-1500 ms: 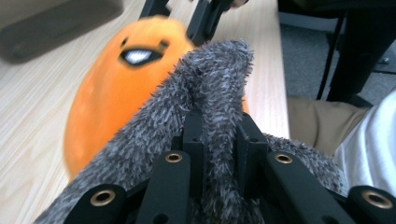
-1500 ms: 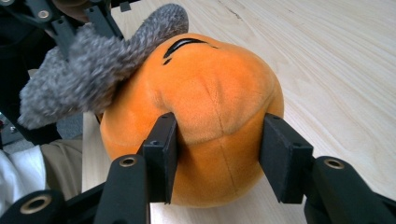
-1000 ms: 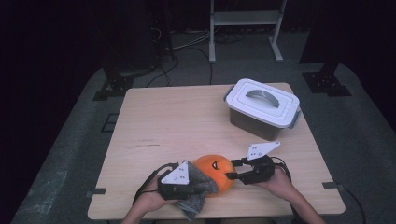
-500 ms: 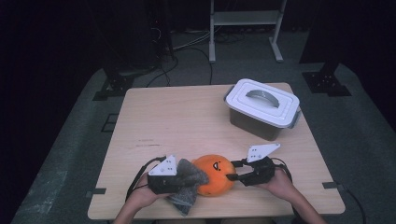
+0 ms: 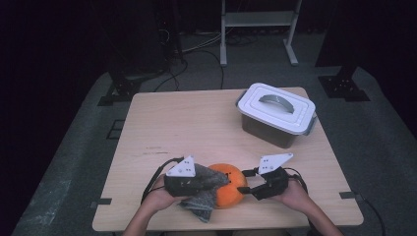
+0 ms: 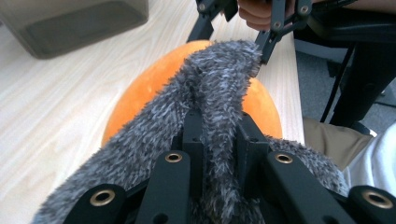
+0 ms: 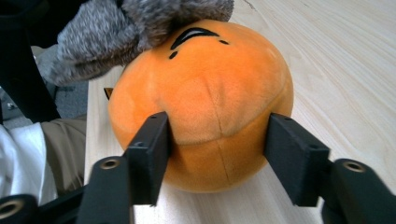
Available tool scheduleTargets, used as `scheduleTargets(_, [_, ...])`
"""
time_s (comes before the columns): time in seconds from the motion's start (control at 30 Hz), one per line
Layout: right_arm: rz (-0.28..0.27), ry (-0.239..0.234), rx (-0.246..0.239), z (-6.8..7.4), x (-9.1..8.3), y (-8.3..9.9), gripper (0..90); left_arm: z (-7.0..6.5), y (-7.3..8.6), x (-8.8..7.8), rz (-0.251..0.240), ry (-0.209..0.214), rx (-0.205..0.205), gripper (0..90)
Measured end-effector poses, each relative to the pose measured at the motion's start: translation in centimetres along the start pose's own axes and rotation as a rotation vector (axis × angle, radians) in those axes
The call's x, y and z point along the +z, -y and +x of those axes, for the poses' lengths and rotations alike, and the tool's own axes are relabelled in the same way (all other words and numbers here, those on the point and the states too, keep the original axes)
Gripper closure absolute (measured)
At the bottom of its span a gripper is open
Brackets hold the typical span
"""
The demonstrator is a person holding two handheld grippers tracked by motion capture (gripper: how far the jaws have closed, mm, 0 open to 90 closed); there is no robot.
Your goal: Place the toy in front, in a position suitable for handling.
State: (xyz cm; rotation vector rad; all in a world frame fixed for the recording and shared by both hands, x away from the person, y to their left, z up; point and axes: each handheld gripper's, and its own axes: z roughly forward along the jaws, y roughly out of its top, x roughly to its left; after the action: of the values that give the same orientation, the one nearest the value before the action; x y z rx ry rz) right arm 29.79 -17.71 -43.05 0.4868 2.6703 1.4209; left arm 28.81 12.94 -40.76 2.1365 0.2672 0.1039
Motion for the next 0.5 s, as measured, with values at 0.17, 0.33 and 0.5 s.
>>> scheduleTargets(0.17, [-0.002,-0.011,0.001,0.2,0.2,-0.1,38.8,-0.3,0.7,-0.2,0.004,0.012,-0.008,77.2])
scheduleTargets(0.33, [0.003,-0.013,-0.022,0.4,0.3,-0.2,44.3,-0.3,1.1,-0.4,0.012,0.012,-0.011,77.1])
scheduleTargets(0.5, [0.007,-0.019,-0.015,0.0,0.2,0.3,45.1,-0.4,1.9,-0.6,0.024,0.017,-0.020,76.9])
